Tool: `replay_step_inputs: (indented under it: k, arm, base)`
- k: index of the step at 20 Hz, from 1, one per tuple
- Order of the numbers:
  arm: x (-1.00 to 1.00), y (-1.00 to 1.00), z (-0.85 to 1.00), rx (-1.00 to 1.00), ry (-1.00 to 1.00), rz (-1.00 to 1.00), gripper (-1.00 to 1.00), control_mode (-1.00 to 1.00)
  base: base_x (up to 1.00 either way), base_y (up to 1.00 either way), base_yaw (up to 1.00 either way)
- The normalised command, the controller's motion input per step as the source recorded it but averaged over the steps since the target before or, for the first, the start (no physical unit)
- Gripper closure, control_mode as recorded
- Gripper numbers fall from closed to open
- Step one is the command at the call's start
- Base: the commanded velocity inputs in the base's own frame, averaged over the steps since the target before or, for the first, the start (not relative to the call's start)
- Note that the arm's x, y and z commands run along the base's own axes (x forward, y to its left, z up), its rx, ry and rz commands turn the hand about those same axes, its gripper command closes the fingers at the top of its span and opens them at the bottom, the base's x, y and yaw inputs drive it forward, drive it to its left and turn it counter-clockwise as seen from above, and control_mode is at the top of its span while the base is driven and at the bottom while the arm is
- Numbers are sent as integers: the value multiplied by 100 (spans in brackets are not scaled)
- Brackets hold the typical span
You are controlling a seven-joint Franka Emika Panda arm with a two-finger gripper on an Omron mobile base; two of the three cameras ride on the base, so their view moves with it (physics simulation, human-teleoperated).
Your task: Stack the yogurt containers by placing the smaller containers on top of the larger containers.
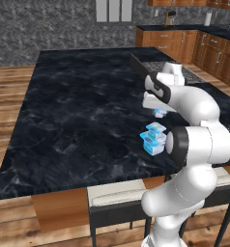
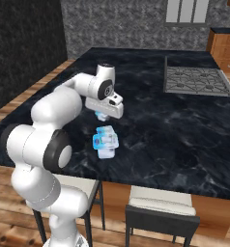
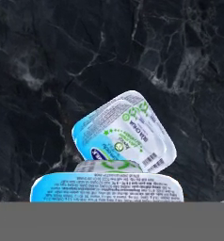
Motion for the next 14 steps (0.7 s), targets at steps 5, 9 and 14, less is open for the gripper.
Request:
replay_step_inputs:
  k: [5, 9, 14]
  arm:
    - [0, 0, -15, 0, 0, 0, 100, -100]
    - [0, 0, -15, 0, 0, 0, 100, -100]
    - [0, 0, -17, 0, 0, 0, 100, -100]
  base:
    - [0, 0, 0]
    - [0, 0, 0]
    - [0, 0, 0]
